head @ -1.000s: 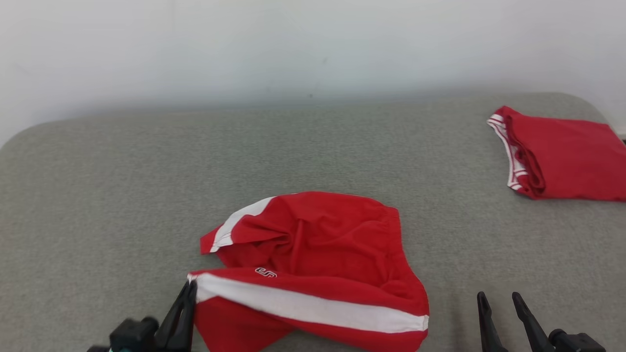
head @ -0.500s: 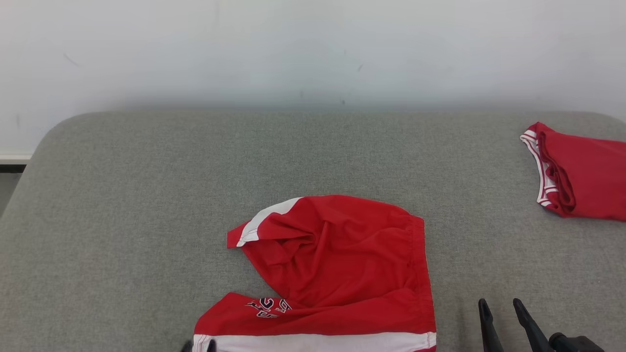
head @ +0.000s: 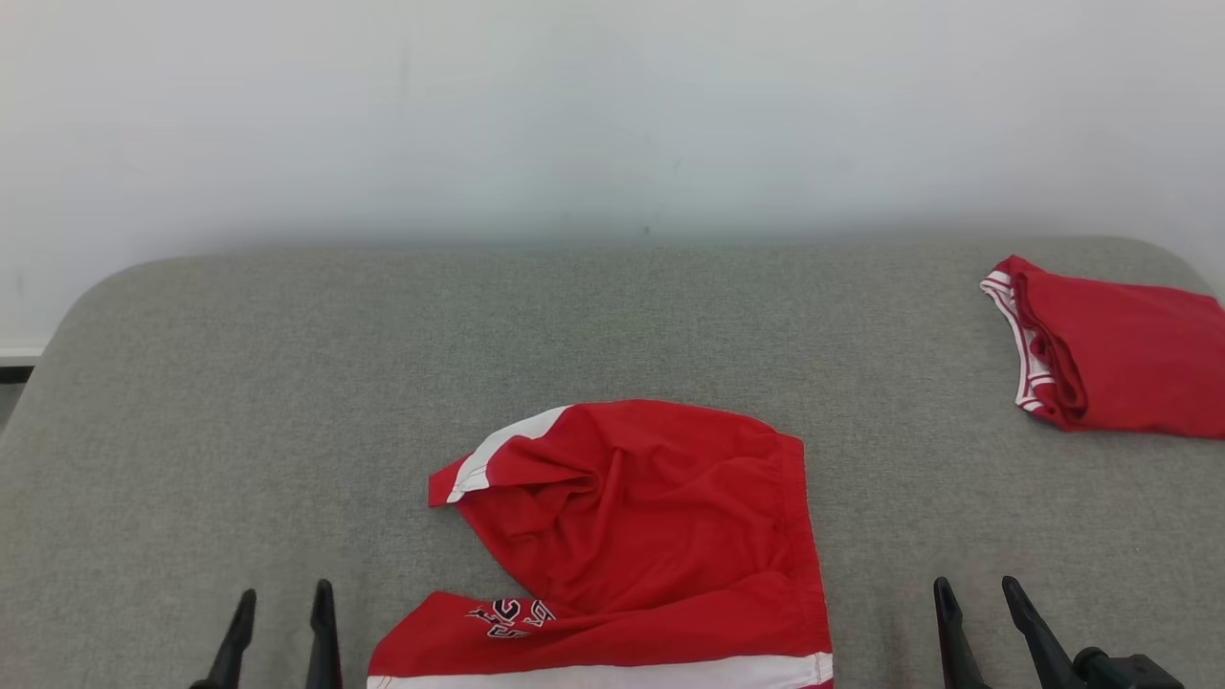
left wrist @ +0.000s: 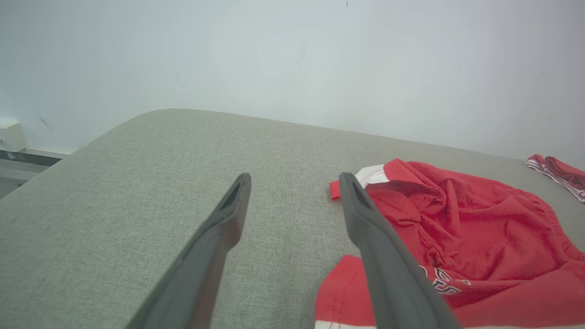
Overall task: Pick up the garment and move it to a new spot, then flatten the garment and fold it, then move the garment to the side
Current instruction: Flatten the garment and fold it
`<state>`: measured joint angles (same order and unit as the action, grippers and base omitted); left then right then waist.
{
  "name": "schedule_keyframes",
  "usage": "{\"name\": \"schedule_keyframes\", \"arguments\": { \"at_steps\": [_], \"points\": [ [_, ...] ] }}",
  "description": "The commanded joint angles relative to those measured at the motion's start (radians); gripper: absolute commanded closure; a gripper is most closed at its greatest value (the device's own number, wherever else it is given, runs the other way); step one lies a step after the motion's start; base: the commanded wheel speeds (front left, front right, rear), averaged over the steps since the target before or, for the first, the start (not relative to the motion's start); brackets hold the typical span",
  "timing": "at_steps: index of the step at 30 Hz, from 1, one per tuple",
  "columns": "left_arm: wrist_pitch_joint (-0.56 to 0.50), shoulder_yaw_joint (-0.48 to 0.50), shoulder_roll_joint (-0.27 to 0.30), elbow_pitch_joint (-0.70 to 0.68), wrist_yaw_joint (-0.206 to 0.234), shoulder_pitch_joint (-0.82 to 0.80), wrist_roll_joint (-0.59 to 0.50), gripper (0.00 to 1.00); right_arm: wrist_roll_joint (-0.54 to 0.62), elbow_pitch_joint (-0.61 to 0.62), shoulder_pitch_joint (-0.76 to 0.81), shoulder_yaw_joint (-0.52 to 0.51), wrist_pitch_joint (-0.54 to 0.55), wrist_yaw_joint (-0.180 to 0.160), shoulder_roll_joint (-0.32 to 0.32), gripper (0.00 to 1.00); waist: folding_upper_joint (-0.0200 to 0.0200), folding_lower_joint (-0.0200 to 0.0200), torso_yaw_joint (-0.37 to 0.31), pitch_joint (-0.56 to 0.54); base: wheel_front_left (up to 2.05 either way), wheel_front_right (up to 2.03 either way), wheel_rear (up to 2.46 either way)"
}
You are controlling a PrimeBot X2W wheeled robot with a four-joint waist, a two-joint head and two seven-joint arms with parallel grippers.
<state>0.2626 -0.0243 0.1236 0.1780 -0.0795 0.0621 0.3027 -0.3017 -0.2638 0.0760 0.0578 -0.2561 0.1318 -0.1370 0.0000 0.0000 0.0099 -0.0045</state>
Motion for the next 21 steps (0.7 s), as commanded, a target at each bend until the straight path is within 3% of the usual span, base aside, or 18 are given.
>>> {"name": "schedule_keyframes", "arguments": {
  "at_steps": [1,11,21],
  "points": [
    [0.003,0.013,-0.005,-0.008,-0.003,0.015,-0.009,0.00,0.006,0.006,-0.005,-0.001,-0.005,-0.002,0.002,0.00,0.0000,0.0000,-0.009,-0.007,0.00,0.00,0.00],
    [0.003,0.097,-0.026,-0.037,-0.015,0.022,-0.068,0.00,0.014,0.032,0.005,-0.005,-0.009,-0.002,-0.001,0.00,0.0000,0.0000,-0.027,-0.029,0.00,0.00,0.00],
    [0.003,0.113,-0.039,-0.045,-0.027,0.043,-0.115,0.00,0.017,0.045,0.017,-0.008,-0.010,-0.002,-0.003,0.00,0.0000,0.0000,-0.018,-0.048,0.00,0.00,0.00]
  ]
}}
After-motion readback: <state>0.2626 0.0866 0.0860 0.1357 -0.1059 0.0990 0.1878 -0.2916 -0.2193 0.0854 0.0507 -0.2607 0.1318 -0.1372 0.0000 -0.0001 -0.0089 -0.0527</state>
